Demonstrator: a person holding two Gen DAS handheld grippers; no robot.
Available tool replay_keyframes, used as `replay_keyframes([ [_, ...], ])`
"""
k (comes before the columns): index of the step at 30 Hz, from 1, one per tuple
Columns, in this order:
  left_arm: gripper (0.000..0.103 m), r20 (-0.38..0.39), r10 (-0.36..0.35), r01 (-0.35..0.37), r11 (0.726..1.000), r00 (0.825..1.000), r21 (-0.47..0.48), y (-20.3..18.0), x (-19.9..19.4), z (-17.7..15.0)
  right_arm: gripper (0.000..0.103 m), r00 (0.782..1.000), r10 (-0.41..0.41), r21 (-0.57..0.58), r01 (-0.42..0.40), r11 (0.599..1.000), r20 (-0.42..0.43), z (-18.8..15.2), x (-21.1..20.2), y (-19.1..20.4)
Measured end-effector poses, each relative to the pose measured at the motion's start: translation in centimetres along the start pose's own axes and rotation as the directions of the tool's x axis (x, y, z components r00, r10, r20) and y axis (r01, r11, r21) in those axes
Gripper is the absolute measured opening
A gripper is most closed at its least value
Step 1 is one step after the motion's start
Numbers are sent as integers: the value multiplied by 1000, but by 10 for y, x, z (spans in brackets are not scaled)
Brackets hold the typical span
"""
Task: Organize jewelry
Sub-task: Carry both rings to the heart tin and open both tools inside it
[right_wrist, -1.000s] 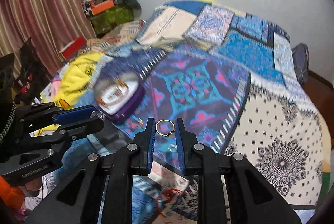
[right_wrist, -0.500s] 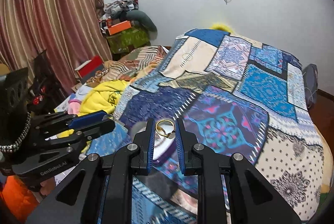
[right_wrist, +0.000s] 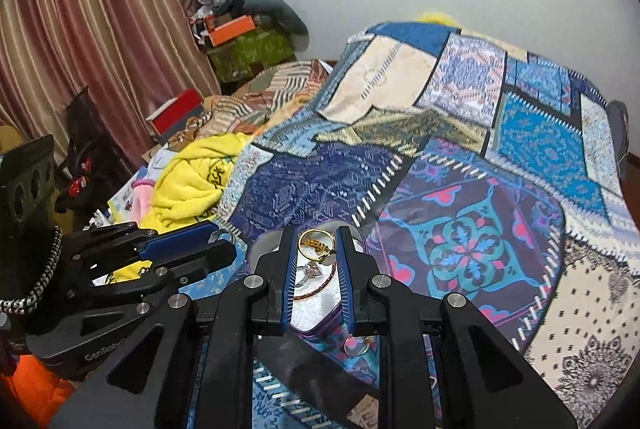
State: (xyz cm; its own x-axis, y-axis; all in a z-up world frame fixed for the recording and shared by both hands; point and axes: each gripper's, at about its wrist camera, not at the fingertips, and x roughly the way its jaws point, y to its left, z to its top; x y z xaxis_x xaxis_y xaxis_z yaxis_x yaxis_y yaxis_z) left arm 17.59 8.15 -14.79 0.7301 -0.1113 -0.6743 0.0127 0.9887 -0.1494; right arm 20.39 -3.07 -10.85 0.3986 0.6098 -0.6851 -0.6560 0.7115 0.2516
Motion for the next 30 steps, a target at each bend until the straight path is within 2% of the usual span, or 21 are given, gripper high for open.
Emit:
replay_keyframes([
  [15,20,-73,-20,22,999,997,24,5,41,-6,17,995,4,-4,-5,1000,-104,-3,45,-7],
  [30,20,-75,-14,17,999,997,38,4,44,-7,18,991,-66,-42,61,997,-118,-1,54,-5],
])
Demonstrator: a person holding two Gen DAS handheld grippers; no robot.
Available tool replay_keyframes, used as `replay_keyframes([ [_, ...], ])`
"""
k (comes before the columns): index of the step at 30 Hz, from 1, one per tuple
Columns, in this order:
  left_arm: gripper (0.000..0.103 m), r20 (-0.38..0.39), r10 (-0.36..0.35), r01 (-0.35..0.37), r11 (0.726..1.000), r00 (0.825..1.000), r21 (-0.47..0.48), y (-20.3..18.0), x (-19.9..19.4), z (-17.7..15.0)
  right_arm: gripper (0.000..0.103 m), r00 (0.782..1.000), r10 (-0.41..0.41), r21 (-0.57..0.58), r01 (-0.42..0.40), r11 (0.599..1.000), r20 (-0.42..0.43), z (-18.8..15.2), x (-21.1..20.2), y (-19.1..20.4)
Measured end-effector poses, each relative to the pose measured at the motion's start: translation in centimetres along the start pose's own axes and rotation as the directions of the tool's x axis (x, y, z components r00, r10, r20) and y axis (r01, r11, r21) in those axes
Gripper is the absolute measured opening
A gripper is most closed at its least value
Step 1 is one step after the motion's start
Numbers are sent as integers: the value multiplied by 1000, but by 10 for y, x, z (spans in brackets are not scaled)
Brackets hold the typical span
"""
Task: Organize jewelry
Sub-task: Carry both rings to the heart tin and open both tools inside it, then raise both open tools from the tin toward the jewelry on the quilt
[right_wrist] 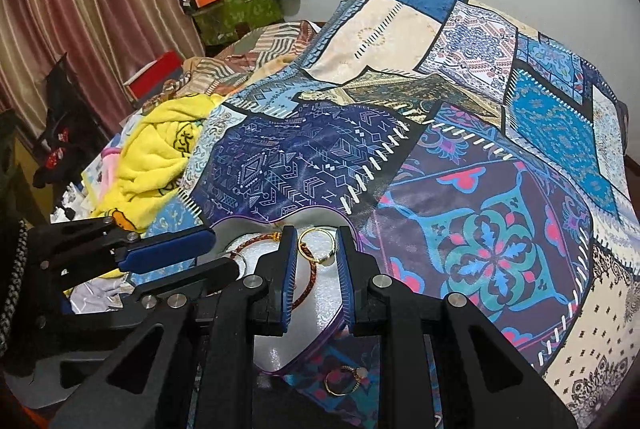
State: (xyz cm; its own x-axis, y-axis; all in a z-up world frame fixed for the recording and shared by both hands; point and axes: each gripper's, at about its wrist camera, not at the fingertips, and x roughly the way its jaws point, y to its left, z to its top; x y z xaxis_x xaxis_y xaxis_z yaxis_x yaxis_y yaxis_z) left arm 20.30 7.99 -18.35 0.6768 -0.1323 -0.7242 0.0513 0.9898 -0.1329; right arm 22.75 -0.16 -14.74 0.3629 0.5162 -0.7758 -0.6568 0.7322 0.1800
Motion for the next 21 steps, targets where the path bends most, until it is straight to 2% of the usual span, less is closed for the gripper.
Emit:
replay_keyframes([
  [2,20,1,2,-2,1000,1000,0,0,-1,0,19,1000,1,9,-1,1000,-6,0,-1,-2],
  [6,21,1,7,-7,1000,1000,-9,1,-5,1,27,1000,-6,16,5,1000,5,0,-8,-4],
  [15,22,20,27,-27,999,999,-23,-1,-24,5,27,998,-15,29,14,999,58,-4,-40,-5],
  [21,24,48,33,-33,999,998,-13,-11,-46,9,27,994,-53,39,50,998,100,-12,-73,-10],
])
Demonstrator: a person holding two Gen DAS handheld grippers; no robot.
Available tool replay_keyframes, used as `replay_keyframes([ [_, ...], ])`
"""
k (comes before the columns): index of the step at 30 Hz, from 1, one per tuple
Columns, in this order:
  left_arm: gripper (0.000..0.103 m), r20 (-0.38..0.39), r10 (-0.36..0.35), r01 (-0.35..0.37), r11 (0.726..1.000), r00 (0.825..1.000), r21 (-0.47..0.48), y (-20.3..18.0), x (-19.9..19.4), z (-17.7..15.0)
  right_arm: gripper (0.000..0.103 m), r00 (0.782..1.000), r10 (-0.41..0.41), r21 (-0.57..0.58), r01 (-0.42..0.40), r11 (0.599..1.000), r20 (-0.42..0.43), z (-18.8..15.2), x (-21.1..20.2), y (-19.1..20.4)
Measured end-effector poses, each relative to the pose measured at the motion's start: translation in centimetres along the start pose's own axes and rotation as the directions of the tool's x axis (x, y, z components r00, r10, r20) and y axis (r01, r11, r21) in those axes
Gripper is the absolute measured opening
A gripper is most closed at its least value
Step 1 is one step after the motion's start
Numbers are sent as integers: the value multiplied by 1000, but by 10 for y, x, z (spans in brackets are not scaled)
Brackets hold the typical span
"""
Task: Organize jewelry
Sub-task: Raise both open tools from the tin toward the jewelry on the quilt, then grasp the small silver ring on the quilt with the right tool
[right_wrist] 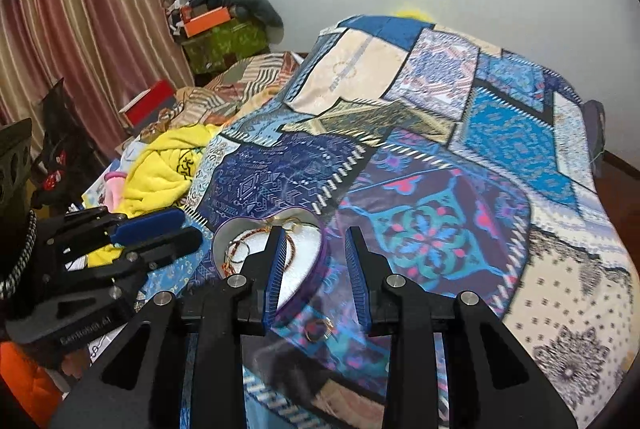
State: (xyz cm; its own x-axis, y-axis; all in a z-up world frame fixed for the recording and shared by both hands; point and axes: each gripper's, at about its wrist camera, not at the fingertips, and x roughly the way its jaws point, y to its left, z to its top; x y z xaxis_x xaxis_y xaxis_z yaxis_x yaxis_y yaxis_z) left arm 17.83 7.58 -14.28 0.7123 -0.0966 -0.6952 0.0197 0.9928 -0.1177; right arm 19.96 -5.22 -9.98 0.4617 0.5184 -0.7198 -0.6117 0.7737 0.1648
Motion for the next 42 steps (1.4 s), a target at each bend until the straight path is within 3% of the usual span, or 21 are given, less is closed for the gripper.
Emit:
replay_keyframes([
  [4,32,18,-8,8,1000,1000,13,-11,-13,2,27,999,-31,8,30,1000,20,-4,-22,-9],
  [15,32,-54,-71,73,996,996,42,-48,-11,-19,28,997,-72,76,73,994,-14,-36,-42,-41],
  [29,32,-208,-121,126,992,971,8,-76,44,-51,28,990,-15,82,27,996,-138,-83,-9,-53],
  [37,32,-213,-129,128,992,969,-19,-74,61,-55,28,982,32,50,-23,998,-188,-90,21,-55],
  [42,32,-199,-108,108,994,974,-11,-76,66,-55,23,985,14,11,-13,1000,-170,-90,26,-51],
])
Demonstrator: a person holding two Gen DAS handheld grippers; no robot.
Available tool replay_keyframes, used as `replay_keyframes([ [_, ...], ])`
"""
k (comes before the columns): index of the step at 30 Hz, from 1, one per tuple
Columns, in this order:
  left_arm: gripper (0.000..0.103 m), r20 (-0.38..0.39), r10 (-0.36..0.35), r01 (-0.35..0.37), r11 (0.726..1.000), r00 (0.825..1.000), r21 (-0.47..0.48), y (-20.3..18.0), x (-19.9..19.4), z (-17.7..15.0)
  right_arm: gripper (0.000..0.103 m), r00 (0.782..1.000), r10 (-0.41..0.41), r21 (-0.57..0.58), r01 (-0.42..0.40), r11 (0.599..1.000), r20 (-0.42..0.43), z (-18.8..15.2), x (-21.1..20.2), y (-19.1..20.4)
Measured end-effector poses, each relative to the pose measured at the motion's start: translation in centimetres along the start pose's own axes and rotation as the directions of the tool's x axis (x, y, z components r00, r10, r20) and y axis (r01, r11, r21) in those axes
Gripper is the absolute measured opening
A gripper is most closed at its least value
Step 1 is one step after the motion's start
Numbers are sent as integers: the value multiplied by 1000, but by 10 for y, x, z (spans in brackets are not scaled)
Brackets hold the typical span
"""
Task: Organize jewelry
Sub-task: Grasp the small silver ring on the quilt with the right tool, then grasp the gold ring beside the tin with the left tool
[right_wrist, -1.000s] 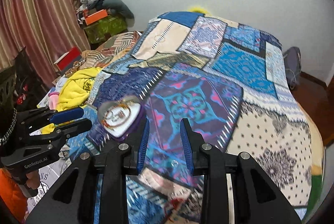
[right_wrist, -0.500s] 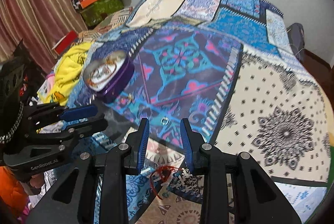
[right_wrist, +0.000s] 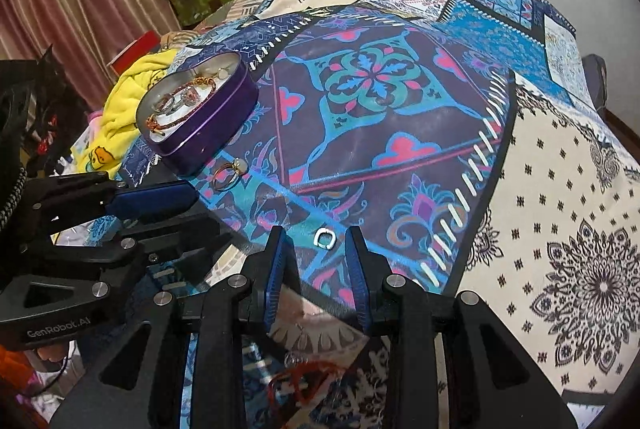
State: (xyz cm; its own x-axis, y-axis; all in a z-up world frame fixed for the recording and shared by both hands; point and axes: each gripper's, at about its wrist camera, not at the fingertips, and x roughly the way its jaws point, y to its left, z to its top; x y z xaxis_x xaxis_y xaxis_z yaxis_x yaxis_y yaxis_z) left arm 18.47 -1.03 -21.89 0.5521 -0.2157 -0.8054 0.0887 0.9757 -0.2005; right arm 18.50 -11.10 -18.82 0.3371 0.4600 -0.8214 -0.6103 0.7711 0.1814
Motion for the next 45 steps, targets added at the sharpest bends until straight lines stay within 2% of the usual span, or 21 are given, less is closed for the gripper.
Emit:
replay_keyframes([
  [6,32,16,0,0,999,1000,-39,5,5,4,9,1000,-8,-12,8,1000,10,-2,1,-3],
  [20,32,27,57,-55,997,998,-53,-1,17,13,9,999,17,27,-18,999,45,-6,-11,-13],
  [23,30,31,79,-77,996,996,-38,-4,20,14,9,998,6,34,-7,999,57,-8,-17,-16],
  [26,20,33,93,-92,995,995,-28,-5,21,15,9,997,-1,38,-2,999,72,-7,-23,-17],
  [27,17,33,91,-90,996,995,-30,-4,21,15,9,997,-2,41,-1,999,78,-7,-25,-18],
  [32,16,30,79,-78,997,996,-30,-3,19,14,9,994,-13,64,6,998,108,-1,-36,-25],
  [33,12,30,78,-78,997,996,-27,-4,18,14,9,993,-20,69,12,998,115,0,-38,-27],
  [34,0,29,69,-68,997,997,-26,-5,16,13,9,992,-25,74,16,997,121,2,-41,-29],
  [40,0,19,37,-36,999,999,-21,-6,8,8,9,987,-51,92,37,995,154,7,-55,-32],
  [42,0,4,4,-4,1000,1000,-13,-7,7,7,9,986,-56,96,41,995,160,7,-58,-33],
  [45,7,-10,0,0,1000,1000,-5,-10,8,9,9,985,-56,108,39,993,161,6,-59,-35],
])
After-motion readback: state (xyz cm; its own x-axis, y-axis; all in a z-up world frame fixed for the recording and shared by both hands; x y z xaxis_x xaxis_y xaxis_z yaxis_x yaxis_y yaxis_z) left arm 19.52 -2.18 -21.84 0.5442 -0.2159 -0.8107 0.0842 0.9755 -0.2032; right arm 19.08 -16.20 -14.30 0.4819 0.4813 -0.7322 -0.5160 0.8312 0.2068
